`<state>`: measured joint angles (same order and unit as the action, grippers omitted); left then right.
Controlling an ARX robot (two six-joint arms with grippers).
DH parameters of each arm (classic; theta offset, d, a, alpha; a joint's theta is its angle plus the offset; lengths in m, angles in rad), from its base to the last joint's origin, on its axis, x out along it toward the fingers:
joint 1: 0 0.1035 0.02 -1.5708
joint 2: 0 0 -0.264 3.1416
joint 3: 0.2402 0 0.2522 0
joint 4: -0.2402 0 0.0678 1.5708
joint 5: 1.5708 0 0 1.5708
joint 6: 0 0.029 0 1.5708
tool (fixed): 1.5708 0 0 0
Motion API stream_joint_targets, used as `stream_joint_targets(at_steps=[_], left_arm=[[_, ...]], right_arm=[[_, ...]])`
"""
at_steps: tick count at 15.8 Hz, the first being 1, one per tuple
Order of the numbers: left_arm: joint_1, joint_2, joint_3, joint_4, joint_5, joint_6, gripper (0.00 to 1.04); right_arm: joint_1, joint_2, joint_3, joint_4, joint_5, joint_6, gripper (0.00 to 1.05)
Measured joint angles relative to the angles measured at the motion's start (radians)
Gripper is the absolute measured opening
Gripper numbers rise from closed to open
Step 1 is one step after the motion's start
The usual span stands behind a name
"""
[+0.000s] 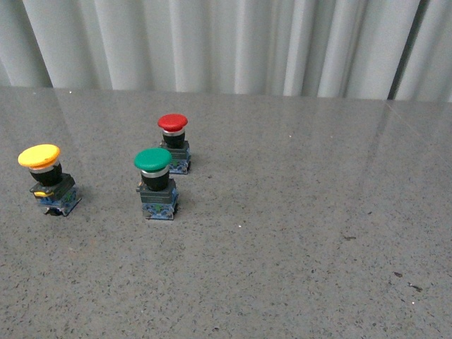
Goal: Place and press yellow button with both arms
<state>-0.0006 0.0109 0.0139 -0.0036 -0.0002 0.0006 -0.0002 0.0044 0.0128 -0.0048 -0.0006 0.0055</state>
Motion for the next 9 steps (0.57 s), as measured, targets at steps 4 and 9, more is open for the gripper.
stream_joint_targets(at_steps=[4,9], left_arm=[[0.000,0.000,0.000,0.000,0.000,0.000,0.98],[0.000,0.000,0.000,0.000,0.000,0.000,0.98]], right_arm=[[0.000,0.000,0.000,0.000,0.000,0.000,0.98],[0.000,0.000,0.000,0.000,0.000,0.000,0.98]])
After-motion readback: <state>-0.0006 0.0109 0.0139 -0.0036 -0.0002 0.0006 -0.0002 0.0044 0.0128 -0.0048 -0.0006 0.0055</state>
